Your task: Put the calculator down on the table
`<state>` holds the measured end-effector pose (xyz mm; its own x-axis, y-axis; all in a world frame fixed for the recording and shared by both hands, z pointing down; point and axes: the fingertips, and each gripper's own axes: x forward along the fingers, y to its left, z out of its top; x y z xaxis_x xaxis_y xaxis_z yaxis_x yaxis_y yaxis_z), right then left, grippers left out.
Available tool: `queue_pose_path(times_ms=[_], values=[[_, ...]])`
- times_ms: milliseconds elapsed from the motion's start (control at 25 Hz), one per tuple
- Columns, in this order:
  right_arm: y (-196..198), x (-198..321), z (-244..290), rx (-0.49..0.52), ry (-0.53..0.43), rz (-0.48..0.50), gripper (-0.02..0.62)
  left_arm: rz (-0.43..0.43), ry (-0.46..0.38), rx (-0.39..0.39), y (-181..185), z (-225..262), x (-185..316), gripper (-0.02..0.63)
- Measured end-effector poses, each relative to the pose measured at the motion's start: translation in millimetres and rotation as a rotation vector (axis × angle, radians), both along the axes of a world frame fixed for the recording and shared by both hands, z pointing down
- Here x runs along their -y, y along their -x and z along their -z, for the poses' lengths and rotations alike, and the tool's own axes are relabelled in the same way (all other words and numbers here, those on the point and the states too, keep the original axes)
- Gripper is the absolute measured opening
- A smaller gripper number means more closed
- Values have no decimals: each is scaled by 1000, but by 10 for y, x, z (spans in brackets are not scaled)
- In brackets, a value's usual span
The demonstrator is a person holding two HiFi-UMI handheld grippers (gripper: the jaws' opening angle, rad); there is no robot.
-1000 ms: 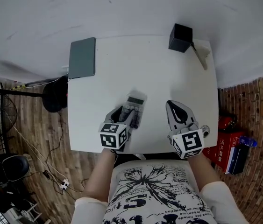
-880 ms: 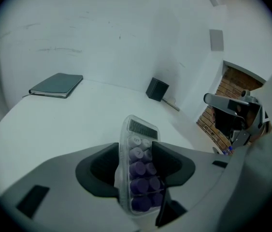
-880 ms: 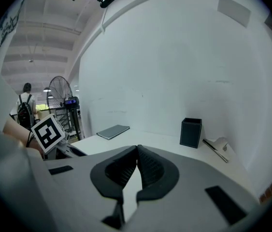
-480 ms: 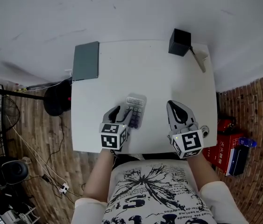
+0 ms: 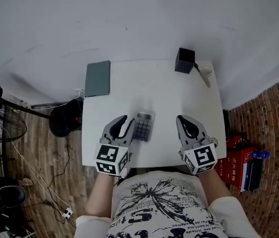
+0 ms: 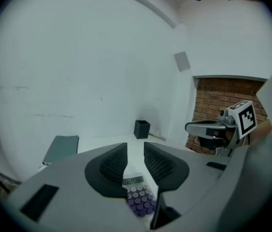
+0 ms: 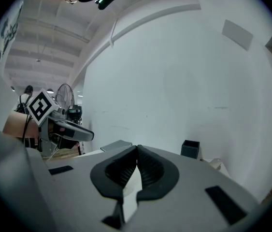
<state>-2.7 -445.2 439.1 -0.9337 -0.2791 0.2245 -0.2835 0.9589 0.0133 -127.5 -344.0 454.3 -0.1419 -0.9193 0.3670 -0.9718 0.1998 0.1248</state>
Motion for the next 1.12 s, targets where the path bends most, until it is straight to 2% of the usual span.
queue_pose_path(times_ms=[240, 360, 480, 1000, 1120], values=[[-92, -226, 315, 59, -14, 7, 14, -3, -130, 122, -130, 578, -306, 25], [-101, -317, 431, 61, -82, 18, 14, -10, -167, 178, -134, 751, -414, 15], [-107, -396, 524, 71, -118, 27, 14, -21, -199, 185, -144, 859, -471, 14], [-133, -546, 527, 56, -150, 19, 12, -108, -218, 225, -321, 883, -500, 14], [-148, -553, 529, 47, -159, -1, 12, -130, -192, 236, -377, 795, -473, 14]])
